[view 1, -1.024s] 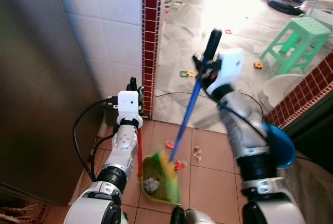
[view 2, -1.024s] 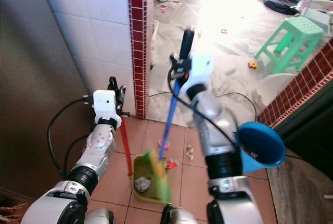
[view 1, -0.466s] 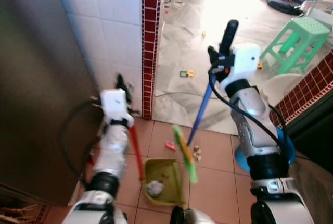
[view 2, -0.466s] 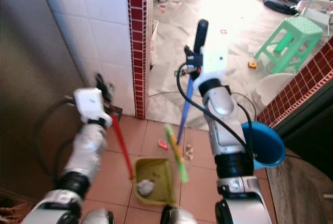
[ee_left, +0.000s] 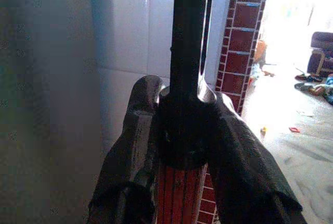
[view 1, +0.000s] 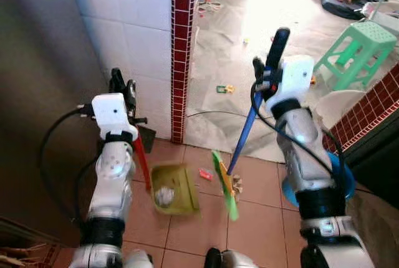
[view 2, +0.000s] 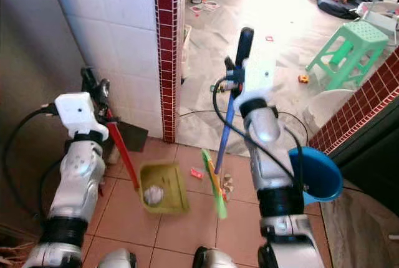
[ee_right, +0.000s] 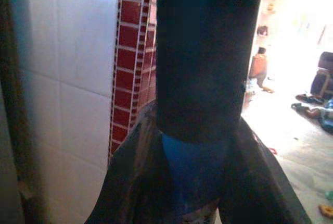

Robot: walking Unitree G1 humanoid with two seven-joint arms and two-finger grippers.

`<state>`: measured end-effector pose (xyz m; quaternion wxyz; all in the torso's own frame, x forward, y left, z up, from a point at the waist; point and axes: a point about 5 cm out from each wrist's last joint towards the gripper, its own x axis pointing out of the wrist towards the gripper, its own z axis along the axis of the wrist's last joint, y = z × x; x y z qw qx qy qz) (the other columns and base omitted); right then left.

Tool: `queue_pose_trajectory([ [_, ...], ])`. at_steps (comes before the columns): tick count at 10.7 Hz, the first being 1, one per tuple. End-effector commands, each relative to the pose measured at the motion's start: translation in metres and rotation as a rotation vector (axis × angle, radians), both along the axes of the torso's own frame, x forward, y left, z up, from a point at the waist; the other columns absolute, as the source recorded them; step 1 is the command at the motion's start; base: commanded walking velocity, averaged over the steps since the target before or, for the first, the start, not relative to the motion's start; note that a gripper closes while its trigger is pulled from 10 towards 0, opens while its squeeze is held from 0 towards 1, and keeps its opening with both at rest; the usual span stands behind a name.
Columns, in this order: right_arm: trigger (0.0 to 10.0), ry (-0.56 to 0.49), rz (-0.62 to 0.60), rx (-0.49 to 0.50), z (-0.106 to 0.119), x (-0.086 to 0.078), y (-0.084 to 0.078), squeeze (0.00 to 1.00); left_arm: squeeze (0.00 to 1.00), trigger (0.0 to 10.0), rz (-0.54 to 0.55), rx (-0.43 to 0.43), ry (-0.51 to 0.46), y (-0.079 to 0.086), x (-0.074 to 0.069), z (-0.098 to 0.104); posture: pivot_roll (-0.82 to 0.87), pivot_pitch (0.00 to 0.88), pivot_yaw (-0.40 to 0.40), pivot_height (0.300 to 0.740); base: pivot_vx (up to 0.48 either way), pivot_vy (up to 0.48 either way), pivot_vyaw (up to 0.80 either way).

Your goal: Sweep floor

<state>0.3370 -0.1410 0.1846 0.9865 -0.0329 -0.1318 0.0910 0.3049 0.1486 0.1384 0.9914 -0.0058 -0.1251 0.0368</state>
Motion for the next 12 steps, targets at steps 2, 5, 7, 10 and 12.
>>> queue_pose_trajectory([
  [2, 10.0, -0.066, -0.085, -0.031, 0.005, -0.008, -0.003, 0.00, 0.00, 10.0, -0.114, 0.037, -0.057, -0.013, -0.011, 0.020, 0.02, 0.013, -0.075, 0.740, 0.000, 0.000, 0.00],
  [5, 10.0, 0.033, -0.165, -0.022, -0.030, -0.016, -0.015, 0.00, 0.00, 10.0, -0.168, 0.009, -0.007, -0.014, -0.017, 0.016, 0.02, 0.000, -0.032, 0.740, 0.000, 0.000, -0.20],
  [7, 10.0, 0.043, -0.186, -0.012, -0.032, -0.014, -0.012, 0.00, 0.00, 10.0, -0.212, 0.002, 0.002, -0.021, -0.015, 0.017, 0.02, 0.000, -0.030, 0.740, 0.000, 0.000, -0.80],
  [10, 10.0, 0.025, -0.169, -0.003, -0.028, -0.009, -0.005, 0.00, 0.00, 10.0, -0.256, -0.012, -0.006, -0.033, -0.014, 0.023, 0.02, 0.000, -0.034, 0.740, 0.000, 0.000, -0.76],
  [12, 10.0, 0.023, -0.171, -0.004, -0.028, -0.008, -0.006, 0.00, 0.00, 10.0, -0.256, -0.014, -0.004, -0.032, -0.015, 0.023, 0.01, 0.000, -0.036, 0.740, 0.000, 0.000, -0.47],
])
